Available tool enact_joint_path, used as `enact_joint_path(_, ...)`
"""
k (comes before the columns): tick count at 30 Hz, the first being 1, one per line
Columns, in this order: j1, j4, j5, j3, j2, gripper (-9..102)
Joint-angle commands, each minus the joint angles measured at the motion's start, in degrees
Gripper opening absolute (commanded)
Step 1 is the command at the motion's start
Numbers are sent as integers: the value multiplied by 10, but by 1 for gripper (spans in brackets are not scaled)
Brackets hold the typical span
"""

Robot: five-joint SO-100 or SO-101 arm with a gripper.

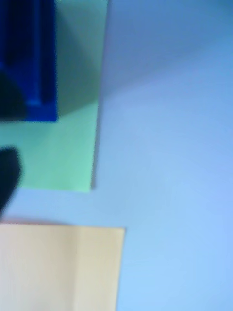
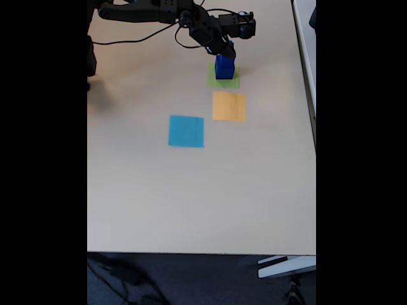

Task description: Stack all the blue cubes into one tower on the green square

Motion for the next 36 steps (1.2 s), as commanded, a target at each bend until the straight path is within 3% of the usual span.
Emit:
enact_joint_path(1, 4, -14, 8, -15, 36, 0)
enact_joint_path(19, 35, -36, -18, 49, 75, 0)
enact_joint_path(28, 47, 83, -22, 9, 124, 0)
enact_joint_path(36, 10, 178, 72, -10, 168, 0)
